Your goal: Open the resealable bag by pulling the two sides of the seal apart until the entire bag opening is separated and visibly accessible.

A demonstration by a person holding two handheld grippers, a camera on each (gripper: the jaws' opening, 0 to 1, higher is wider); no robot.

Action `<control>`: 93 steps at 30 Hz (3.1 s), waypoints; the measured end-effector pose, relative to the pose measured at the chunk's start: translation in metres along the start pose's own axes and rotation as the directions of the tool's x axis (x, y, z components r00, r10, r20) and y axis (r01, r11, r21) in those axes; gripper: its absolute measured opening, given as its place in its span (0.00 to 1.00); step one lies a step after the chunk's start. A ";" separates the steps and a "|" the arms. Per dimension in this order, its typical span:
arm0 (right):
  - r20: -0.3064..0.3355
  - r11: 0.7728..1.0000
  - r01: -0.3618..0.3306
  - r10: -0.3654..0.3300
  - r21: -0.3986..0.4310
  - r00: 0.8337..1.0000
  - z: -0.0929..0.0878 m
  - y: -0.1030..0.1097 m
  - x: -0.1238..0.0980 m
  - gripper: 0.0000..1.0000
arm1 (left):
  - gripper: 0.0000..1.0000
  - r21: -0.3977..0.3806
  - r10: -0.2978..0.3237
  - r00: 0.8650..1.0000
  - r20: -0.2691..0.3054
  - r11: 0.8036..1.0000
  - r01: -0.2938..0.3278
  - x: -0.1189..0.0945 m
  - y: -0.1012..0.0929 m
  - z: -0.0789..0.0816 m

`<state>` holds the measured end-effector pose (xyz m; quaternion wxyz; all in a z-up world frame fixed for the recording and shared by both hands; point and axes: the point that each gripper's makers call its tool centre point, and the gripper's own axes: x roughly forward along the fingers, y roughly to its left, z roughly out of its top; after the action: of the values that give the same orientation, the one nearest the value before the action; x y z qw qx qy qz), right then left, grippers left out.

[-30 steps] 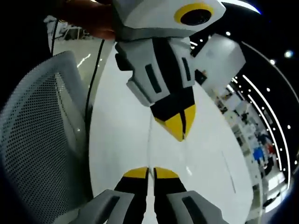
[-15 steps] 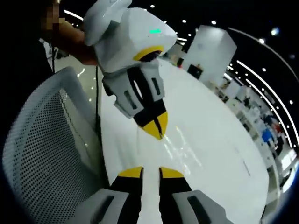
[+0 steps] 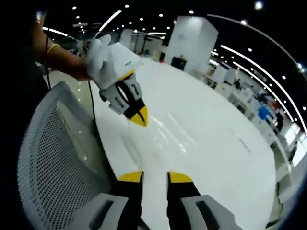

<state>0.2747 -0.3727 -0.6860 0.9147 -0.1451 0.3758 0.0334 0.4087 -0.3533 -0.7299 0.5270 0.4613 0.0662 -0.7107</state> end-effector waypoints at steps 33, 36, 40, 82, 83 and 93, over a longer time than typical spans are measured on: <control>-0.041 0.944 0.111 -0.103 0.311 0.994 -0.038 -0.020 -0.018 0.35 | 0.00 0.314 0.055 0.998 -0.034 0.948 -0.041 0.058 0.081 0.012; -0.048 0.930 0.134 -0.125 0.342 0.991 -0.041 -0.024 -0.021 0.36 | 0.00 0.334 0.039 0.998 -0.043 0.942 -0.022 0.066 0.079 0.013; -0.046 0.905 0.188 -0.184 0.382 0.982 -0.044 -0.033 -0.027 0.43 | 0.00 0.353 0.038 0.998 -0.042 0.935 -0.021 0.076 0.085 0.015; -0.101 0.871 0.230 -0.207 0.435 0.973 -0.064 -0.033 -0.031 0.53 | 0.14 0.032 0.018 0.999 0.043 0.999 -0.019 0.089 0.113 0.051; -0.098 0.871 0.229 -0.207 0.435 0.973 -0.063 -0.033 -0.031 0.53 | 0.15 0.031 0.021 0.999 0.041 0.999 -0.023 0.084 0.114 0.052; -0.073 0.871 0.222 -0.212 0.439 0.975 -0.060 -0.034 -0.032 0.52 | 0.23 -0.086 0.030 0.995 0.097 0.996 -0.021 0.058 0.111 0.060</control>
<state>0.2172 -0.4211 -0.6962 0.9172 0.0257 0.3649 -0.1577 0.4623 -0.4765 -0.6948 0.5578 0.4036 0.0646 -0.7223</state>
